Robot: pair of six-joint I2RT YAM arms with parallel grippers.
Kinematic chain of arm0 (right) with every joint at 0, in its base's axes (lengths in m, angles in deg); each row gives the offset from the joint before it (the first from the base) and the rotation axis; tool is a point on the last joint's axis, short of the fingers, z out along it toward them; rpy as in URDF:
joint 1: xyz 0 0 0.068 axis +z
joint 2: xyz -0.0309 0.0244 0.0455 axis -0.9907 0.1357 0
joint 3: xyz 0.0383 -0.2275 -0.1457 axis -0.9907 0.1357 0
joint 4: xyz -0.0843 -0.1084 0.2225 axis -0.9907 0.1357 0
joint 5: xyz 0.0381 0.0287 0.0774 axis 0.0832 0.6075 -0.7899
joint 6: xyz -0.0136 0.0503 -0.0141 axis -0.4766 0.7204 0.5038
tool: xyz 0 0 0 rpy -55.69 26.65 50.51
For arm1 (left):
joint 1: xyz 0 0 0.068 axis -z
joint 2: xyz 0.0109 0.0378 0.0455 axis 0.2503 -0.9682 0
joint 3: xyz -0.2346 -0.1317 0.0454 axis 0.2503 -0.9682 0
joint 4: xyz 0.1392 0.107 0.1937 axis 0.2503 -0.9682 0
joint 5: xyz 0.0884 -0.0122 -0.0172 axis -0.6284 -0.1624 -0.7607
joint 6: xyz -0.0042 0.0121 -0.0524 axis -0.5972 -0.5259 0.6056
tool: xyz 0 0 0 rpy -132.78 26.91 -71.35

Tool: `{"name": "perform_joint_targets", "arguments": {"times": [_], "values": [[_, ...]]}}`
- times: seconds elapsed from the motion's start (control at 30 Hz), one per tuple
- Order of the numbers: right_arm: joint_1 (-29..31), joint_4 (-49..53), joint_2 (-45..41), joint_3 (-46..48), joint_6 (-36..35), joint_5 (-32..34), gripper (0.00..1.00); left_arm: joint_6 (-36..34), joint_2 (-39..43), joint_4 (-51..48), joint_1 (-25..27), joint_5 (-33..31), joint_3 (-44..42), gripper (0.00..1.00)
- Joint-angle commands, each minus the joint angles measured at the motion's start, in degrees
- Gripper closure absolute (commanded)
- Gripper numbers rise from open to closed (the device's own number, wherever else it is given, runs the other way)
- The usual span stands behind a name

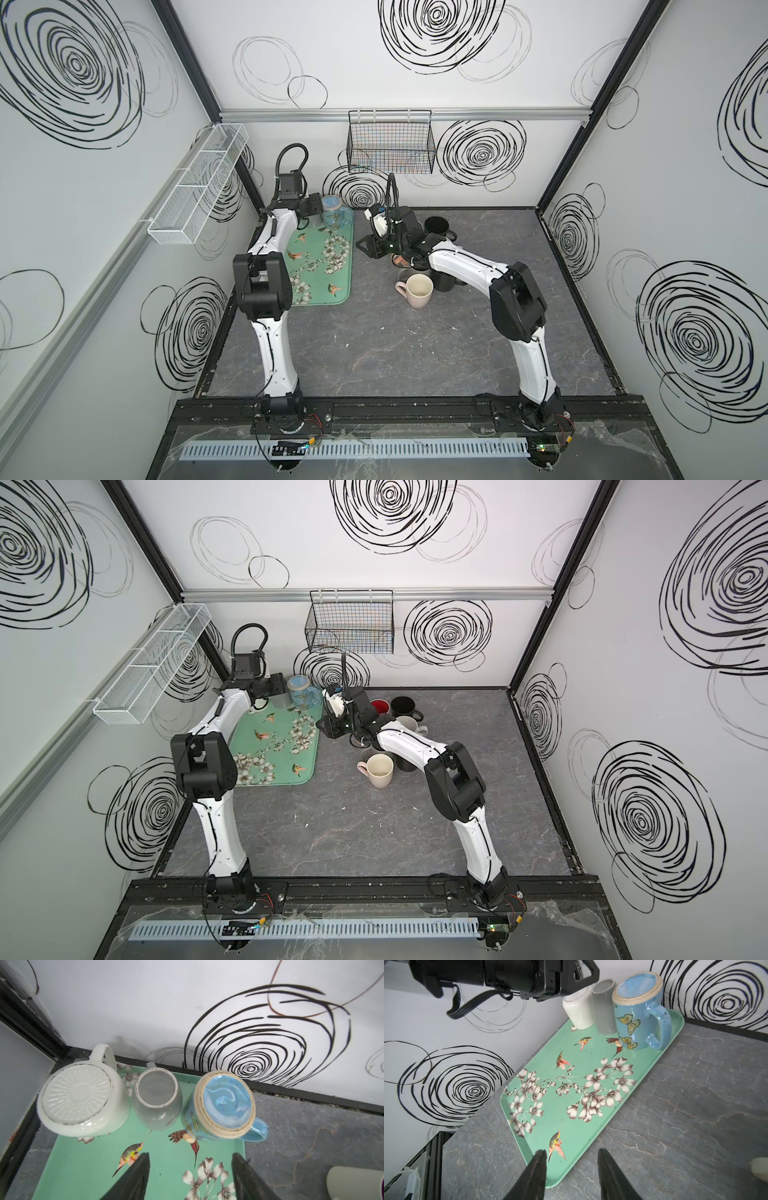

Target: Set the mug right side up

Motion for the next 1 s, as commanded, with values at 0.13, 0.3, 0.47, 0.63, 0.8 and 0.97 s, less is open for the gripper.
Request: {"name": "perform_joint_targets", "arguments": {"times": [0.13,0.3,0.47,0.63,0.8,0.97], "values": [[0.4,1.2,3.3,-3.3,0.4,-0.6,0.56,4.2,-7.6,9.2,0.0,2.8,10.8,0.34],[0.3,0.8,4.0,-3.3,0.5,-0.2,0.55,4.9,-12.9,10.3,1.1,2.9,17.5,0.35],[0.3,1.0,4.4,-3.2,0.5,-0.2,0.55,7.1,-14.8,11.4,1.7,-2.4,17.8,0.34],[0.2,1.1,4.2,-2.8,0.5,-0.2,0.55,10.2,-17.3,12.3,2.2,-1.1,18.0,0.35],[0.0,1.0,4.0,-2.2,0.5,-0.2,0.55,9.3,-18.5,13.0,3.3,-0.4,18.1,0.35],[-0.2,0.7,3.6,-1.3,0.5,-0.3,0.55,8.9,-18.2,12.0,3.6,0.7,17.3,0.36]]}}
